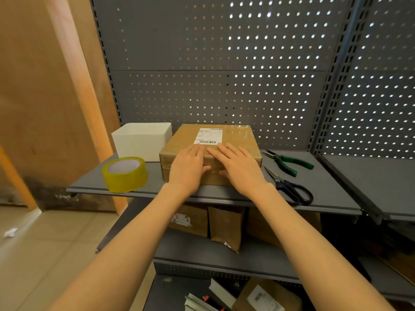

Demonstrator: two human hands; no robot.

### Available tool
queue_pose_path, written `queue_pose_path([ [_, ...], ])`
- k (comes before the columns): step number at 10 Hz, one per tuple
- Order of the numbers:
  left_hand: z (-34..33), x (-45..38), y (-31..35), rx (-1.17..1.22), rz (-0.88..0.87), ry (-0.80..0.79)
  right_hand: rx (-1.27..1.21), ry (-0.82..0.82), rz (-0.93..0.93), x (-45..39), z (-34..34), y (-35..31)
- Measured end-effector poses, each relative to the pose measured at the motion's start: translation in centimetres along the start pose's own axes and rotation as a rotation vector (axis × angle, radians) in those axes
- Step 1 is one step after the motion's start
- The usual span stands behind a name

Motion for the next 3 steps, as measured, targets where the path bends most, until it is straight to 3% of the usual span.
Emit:
queue_pose_path([
  [1,-1.0,0.2,0.1,-0.155,0.002,-0.098,0.040,-0.035,-0.032,0.2,0.1,0.0],
  [3,1.2,0.4,-0.5,0.057,0.014,-0.092,-0.080,-0.061,-0.089,1.0,1.4,-0.3],
])
Point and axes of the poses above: each hand's wrist, its own x-axis away from the middle knuckle, its own z-axis out of the back of the hand, y = z × x, the point moved 4 cm from there along -x, towards the middle knuckle, and after that the axes turned 2 degrees about z, right-handed, at the moved point
